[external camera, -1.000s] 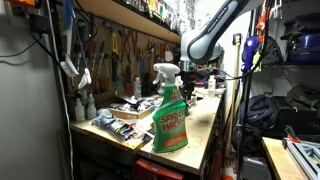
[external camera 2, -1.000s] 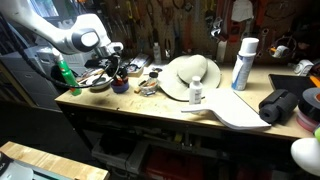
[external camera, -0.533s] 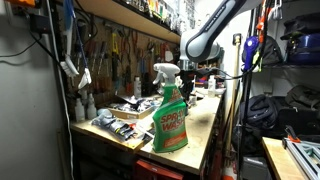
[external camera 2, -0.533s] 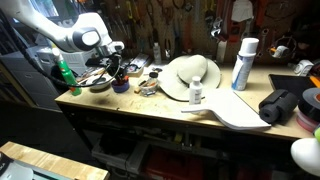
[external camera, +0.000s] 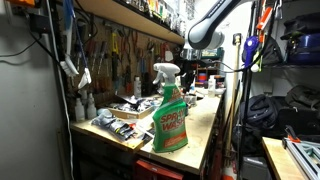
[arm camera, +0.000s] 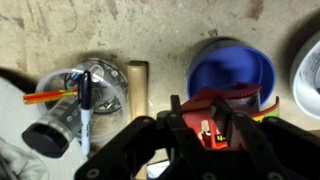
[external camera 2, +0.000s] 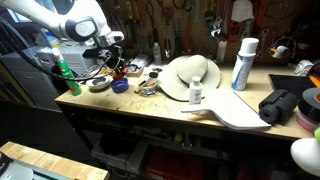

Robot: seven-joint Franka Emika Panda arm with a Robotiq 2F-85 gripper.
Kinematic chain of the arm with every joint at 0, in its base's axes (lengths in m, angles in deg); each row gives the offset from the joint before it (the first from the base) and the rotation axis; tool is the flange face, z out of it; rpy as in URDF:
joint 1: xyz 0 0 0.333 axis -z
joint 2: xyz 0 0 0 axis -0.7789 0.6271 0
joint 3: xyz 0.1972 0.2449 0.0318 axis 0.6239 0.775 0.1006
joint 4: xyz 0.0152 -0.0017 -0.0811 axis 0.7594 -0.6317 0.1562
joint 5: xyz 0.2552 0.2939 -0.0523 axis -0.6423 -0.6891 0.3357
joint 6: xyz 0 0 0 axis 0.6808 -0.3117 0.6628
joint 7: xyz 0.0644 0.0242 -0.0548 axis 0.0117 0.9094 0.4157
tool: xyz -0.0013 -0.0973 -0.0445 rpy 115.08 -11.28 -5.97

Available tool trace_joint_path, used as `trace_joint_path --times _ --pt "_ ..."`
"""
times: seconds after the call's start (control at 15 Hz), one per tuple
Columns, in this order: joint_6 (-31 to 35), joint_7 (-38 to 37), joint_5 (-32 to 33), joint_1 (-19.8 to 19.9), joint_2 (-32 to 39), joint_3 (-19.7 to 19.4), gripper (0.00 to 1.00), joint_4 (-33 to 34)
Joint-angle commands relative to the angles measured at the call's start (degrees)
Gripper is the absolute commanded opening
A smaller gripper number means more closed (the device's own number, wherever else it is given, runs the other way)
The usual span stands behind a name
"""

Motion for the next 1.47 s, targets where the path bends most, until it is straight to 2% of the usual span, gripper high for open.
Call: trace_joint_path --times 0.0,0.2,0.6,1.0,1.4 --pt "0.68 1.00 -2.18 -0.42 -6.39 -0.20 0.11 -1.39" --pt "1.01 -1.49 -0.13 -1.58 -6.04 1.05 0.11 0.20" --pt "-4.24 -3.08 -0.31 -3.55 1.25 3.21 0.11 8.37" --pt "-8.49 -4.07 0.46 -3.88 7.72 3.63 0.11 14.61" --pt "-8.96 -5.65 1.62 -4.36 11.30 3.71 0.11 17.44"
